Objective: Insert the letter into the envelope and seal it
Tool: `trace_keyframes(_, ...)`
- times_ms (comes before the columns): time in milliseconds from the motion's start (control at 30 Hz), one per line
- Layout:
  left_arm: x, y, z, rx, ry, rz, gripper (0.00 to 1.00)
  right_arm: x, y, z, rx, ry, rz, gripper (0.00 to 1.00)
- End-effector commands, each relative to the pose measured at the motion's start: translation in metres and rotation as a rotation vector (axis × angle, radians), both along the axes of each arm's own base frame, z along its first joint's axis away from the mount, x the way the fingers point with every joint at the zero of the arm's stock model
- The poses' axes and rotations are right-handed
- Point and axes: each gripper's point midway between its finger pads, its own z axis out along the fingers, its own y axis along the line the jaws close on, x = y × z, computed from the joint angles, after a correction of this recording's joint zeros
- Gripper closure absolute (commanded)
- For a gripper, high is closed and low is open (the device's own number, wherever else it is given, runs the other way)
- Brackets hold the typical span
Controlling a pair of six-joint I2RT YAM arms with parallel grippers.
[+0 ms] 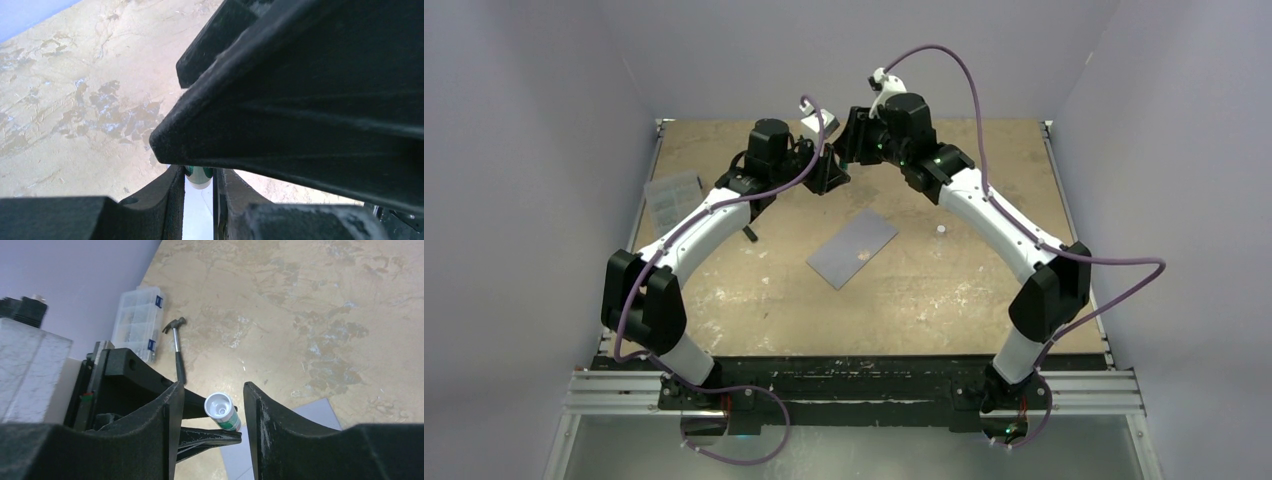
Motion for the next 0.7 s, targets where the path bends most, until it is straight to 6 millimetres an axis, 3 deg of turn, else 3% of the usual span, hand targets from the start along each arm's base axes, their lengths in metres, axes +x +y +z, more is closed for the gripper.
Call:
trace_keyframes(0, 0.003, -0.001, 0.031, -0.035, -0.075, -0.003, 1.00, -0.003, 0.004, 0.012, -0.003, -0.027, 0.031, 0.51)
trace_keyframes(167, 0.001, -0.002, 0.038, -0.047, -0.085, -0.010, 1.00, -0.001, 0.003, 0.012, -0.008, -0.029, 0.025, 0.57)
trace_keyframes(300, 0.000, -0.002, 0.041, -0.054, -0.088, -0.015, 1.00, -0.001, 0.003, 0.014, -0.009, -0.029, 0.022, 0.70)
trace_keyframes(400, -0.001, -0.002, 0.045, -0.060, -0.094, -0.014, 1.00, -0.001, 0.004, 0.013, -0.011, -0.022, 0.027, 0.74)
trace_keyframes(467, -0.001, -0.002, 0.047, -0.064, -0.095, -0.011, 1.00, -0.003, 0.006, 0.011, -0.010, -0.012, 0.038, 0.71)
trace_keyframes(567, 0.000, -0.002, 0.049, -0.065, -0.099, -0.012, 1.00, -0.004, 0.007, 0.010, -0.014, -0.009, 0.048, 0.55)
trace_keyframes(667, 0.000, -0.002, 0.050, -0.066, -0.099, -0.012, 1.00, -0.005, 0.007, 0.008, -0.019, -0.005, 0.058, 0.54)
